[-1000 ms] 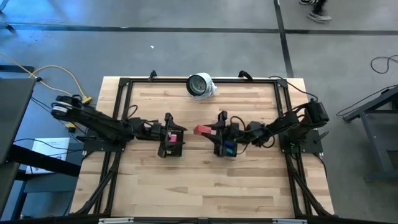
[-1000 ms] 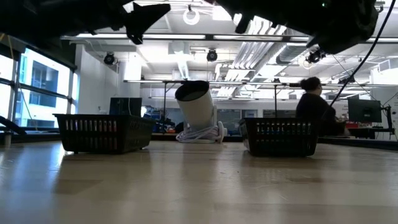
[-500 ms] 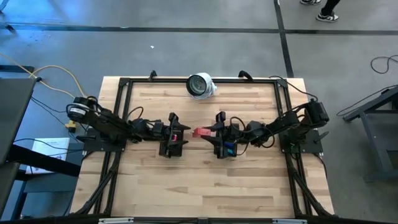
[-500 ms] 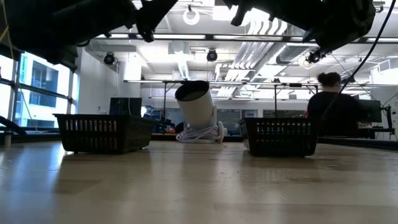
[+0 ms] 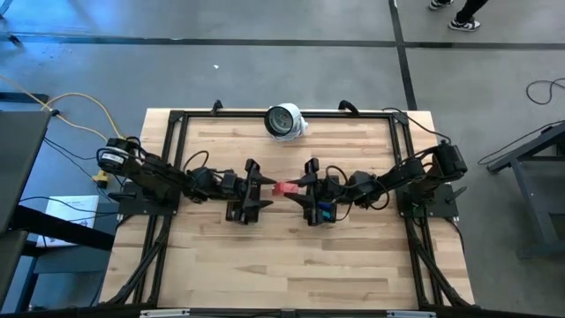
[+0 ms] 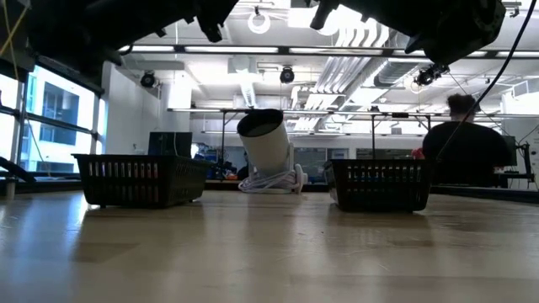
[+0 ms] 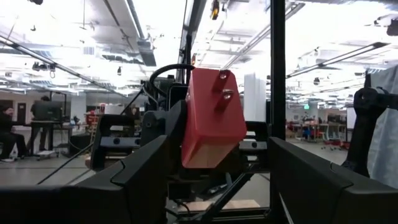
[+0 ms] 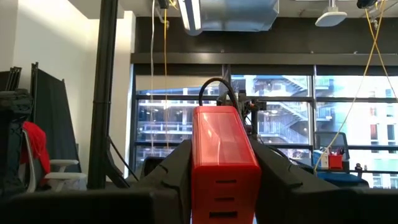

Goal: Pick & Place Office items
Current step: Put the red charger adapter into the left black bin

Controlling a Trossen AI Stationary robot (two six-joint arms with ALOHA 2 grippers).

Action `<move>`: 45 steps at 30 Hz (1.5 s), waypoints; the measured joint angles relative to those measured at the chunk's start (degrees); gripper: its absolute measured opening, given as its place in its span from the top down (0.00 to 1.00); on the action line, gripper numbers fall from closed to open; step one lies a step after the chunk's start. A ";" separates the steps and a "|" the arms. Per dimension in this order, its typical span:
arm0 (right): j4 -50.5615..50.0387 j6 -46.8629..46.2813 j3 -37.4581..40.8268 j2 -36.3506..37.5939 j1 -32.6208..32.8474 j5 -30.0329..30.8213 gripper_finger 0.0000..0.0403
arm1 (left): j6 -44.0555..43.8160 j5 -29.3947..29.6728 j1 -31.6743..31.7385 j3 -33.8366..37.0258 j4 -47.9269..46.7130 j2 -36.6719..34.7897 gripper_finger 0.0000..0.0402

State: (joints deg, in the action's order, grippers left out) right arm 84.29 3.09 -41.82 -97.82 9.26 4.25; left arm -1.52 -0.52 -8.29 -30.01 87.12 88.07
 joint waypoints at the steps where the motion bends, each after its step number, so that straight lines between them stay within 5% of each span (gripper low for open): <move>1: -0.01 0.01 0.00 0.00 0.00 0.00 0.74 | 0.14 -0.01 0.00 -0.18 -0.05 0.00 0.35; 16: 0.00 1.45 0.00 0.00 0.00 1.59 0.74 | 1.95 -1.56 -0.07 -5.20 -6.14 0.02 0.35; 45: -1.03 3.32 -1.36 0.00 0.00 1.36 0.74 | 3.20 -1.15 -0.50 -7.95 -3.83 4.07 0.35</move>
State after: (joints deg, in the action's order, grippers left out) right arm 83.26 6.42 -43.18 -97.82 9.26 5.61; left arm 1.68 -1.67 -8.80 -37.95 83.29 92.14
